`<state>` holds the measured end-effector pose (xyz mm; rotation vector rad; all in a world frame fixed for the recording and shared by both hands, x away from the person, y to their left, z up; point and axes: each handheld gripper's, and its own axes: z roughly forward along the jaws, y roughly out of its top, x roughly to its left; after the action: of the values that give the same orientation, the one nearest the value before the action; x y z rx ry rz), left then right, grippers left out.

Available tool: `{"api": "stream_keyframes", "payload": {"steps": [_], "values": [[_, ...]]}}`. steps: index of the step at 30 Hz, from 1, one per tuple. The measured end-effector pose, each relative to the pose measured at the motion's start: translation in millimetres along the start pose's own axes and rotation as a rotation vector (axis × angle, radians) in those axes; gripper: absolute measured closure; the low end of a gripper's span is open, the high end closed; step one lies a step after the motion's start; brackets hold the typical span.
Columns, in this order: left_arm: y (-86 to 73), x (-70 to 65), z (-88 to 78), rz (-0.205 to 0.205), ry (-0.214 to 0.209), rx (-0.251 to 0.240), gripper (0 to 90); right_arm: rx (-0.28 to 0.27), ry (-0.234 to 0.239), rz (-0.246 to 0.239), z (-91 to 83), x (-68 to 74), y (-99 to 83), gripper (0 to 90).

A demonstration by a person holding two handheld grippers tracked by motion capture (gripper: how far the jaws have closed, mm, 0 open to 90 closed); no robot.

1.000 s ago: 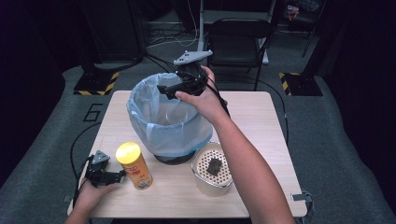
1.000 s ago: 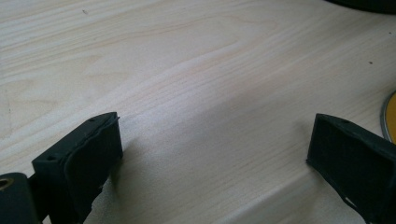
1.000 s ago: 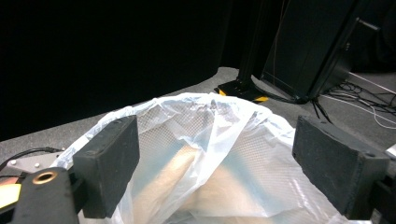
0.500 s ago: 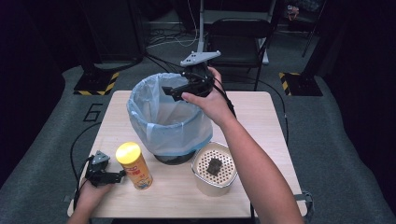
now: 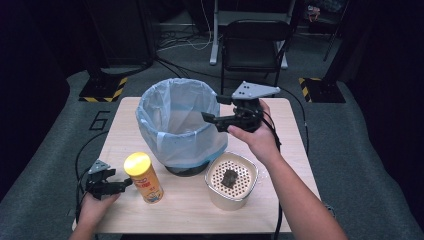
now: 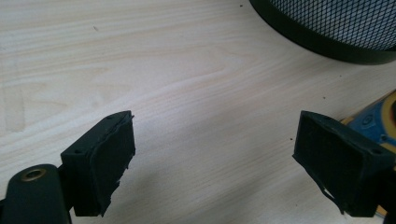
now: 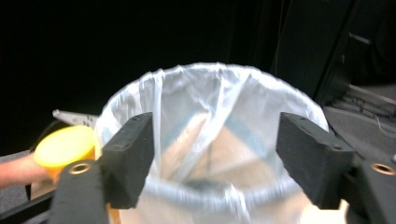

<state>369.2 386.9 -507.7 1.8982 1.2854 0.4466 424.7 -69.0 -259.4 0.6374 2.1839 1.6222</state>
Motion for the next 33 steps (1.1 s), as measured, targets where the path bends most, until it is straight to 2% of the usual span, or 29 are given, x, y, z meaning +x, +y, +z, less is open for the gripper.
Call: {"api": "stream_keyframes", "payload": {"steps": [2, 5, 8, 10, 11, 13, 15, 16, 18, 21, 23, 26, 27, 30, 33], "values": [[1.2, -1.1, -1.3, 0.000, -0.005, -0.010, 10.7, 0.007, -0.031, -0.010, -8.4, -1.0, -8.3, 29.4], [5.0, -4.5, -5.8, 0.002, -0.012, -0.021, 7.4, 0.014, -0.044, -0.016, -15.8, -3.7, -17.1, 29.4], [6.0, -8.6, -8.2, 0.004, -0.017, -0.048, 6.3, 0.033, -0.061, 0.022, -25.8, -9.3, -38.6, 28.9], [5.9, -10.0, -8.5, -0.002, -0.033, -0.048, 6.1, 0.037, -0.082, 0.022, -30.3, -10.7, -51.3, 27.6], [6.0, -12.3, -10.2, 0.021, -0.039, -0.041, 5.9, 0.042, -0.096, 0.030, -32.2, -11.1, -57.5, 26.6], [6.2, -12.6, -11.5, 0.030, -0.045, -0.031, 5.2, 0.040, -0.107, 0.028, -35.8, -14.1, -69.0, 25.1], [7.9, -15.5, -15.6, 0.055, -0.064, -0.018, 4.7, 0.034, -0.110, 0.065, -39.1, -16.1, -79.8, 24.4], [7.9, -15.5, -15.6, 0.055, -0.064, -0.018, 4.7, 0.034, -0.110, 0.065, -39.1, -16.1, -79.8, 24.4], [10.3, -19.3, -19.2, 0.066, -0.083, -0.021, 4.6, 0.026, -0.116, 0.085, -43.4, -17.2, -92.6, 23.8], [14.2, -19.7, -24.2, 0.101, -0.117, -0.015, 4.5, 0.027, -0.124, 0.098, -49.4, -18.1, -107.1, 23.8], [16.7, -19.5, -26.4, 0.098, -0.127, -0.020, 4.5, 0.028, -0.136, 0.110, -53.5, -17.6, -113.5, 23.8], [19.5, -19.5, -32.2, 0.096, -0.147, -0.016, 4.4, 0.033, -0.151, 0.100, -59.4, -16.7, -122.6, 21.3], [19.8, -19.4, -34.7, 0.118, -0.147, -0.010, 4.1, 0.037, -0.156, 0.099, -61.6, -16.3, -124.9, 21.0], [19.0, -22.5, -39.2, 0.117, -0.153, -0.008, 2.4, 0.036, -0.158, 0.105, -65.5, -15.0, -128.5, 20.7], [16.4, -29.9, -50.1, 0.122, -0.182, -0.023, 1.8, 0.022, -0.170, 0.114, -73.3, -13.6, -132.7, 20.6]]}}
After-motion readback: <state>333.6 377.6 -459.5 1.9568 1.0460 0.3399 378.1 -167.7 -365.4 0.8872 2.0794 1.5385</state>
